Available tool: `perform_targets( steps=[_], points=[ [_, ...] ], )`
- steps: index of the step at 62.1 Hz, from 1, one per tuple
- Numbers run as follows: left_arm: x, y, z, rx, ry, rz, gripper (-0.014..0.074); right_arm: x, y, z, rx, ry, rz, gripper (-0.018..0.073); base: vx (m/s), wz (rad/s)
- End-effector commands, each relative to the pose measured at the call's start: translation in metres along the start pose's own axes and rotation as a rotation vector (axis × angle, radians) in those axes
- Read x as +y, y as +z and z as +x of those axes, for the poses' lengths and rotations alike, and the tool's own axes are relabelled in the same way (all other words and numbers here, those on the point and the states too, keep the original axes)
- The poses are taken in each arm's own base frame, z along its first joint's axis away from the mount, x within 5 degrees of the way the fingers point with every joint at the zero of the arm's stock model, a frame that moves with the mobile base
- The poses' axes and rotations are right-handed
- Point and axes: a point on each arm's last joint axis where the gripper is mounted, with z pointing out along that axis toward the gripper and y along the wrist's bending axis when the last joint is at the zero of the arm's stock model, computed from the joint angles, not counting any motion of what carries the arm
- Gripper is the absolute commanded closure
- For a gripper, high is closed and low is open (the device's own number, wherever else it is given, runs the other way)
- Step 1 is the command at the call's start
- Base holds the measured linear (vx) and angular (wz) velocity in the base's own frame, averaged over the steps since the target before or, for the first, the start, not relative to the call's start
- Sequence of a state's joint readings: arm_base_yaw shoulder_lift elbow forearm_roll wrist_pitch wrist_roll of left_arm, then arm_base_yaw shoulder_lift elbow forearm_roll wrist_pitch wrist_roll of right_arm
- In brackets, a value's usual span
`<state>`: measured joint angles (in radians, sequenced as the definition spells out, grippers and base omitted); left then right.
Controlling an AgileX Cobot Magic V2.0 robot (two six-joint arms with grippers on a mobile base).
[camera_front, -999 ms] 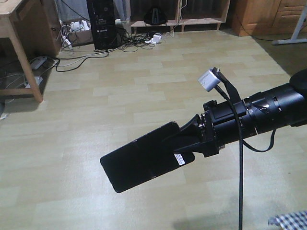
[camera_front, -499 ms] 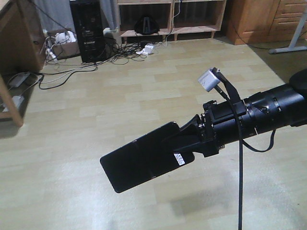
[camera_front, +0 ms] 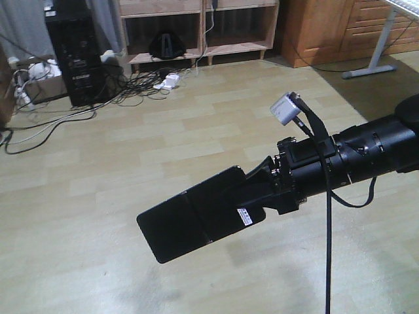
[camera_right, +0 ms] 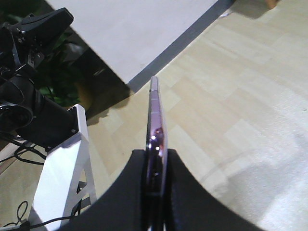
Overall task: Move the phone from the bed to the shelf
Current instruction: 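Drive the base toward the wooden shelf unit with the laptop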
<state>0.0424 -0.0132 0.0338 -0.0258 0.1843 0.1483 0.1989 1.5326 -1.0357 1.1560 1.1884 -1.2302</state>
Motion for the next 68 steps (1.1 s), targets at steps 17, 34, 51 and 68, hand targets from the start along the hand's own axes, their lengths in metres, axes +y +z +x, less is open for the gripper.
perform_targets(
  steps=[17, 34, 51, 68],
  points=[
    [0.0016, -0.0030, -0.0142, -0.107, -0.014, -0.010, 0.0595, 0.0223, -0.0108, -0.0137, -0.071, -0.030, -0.102, 0.0561, 0.47, -0.19],
    [0.0016, -0.0030, -0.0142, -0.107, -0.014, -0.010, 0.0595, 0.0223, -0.0108, -0.0137, -0.071, -0.030, -0.102, 0.0561, 0.48, -0.18],
    [0.0016, -0.0030, -0.0142, -0.107, -0.014, -0.010, 0.0595, 0.0223, -0.0108, -0.0137, -0.071, -0.030, -0.102, 0.0561, 0.48, -0.19],
    [0.0016, -0.0030, -0.0142, -0.107, -0.014, -0.010, 0.0595, 0.0223, -0.0108, -0.0137, -0.071, -0.030, -0.102, 0.0561, 0.48, -0.22]
  ],
)
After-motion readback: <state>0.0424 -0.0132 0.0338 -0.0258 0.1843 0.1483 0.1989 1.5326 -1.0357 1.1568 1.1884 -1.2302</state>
